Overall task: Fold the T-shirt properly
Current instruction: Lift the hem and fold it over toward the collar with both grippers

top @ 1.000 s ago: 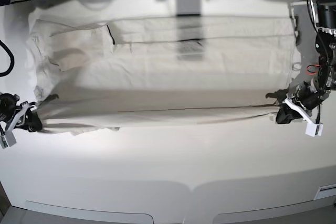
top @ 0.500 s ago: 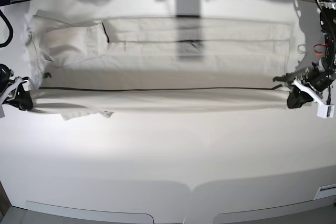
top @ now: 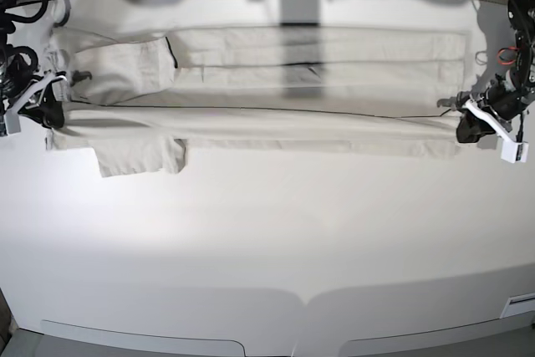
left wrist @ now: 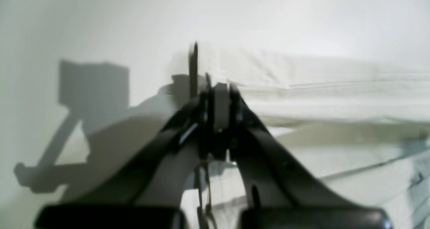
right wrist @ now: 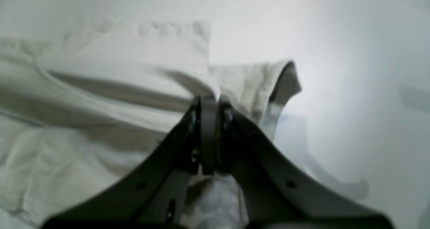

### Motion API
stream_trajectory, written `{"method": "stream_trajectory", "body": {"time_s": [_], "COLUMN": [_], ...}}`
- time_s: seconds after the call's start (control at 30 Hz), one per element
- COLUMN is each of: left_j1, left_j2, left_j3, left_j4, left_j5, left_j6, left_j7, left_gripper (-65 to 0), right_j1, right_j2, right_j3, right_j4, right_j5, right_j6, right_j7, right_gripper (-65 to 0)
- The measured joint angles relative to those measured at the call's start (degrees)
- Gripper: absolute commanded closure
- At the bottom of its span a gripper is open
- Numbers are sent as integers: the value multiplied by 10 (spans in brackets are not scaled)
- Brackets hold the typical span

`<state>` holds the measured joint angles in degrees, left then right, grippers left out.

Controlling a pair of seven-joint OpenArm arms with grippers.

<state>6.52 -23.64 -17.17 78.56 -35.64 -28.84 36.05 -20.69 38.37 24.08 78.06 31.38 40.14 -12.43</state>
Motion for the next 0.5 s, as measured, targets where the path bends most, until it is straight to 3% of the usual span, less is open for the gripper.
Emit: {"method": "stream_trajectory", "body": {"time_s": [0.23,0.5], "left_j1": [33,45], "left_j2": [0,0], "left_j3": [0,0], "left_j4": [0,0], "left_j5": [48,52], "left_j6": [0,2], "left_j7": [-21,-28], "left_gripper": [0,0], "right_j1": [-6,-6], "right_j2": [-35,-51], "right_j3": [3,3], "right_j4": [0,0], "right_j5": [-49,-82], "right_j6": [0,0], "right_j7": [11,10], "right_gripper": [0,0]}}
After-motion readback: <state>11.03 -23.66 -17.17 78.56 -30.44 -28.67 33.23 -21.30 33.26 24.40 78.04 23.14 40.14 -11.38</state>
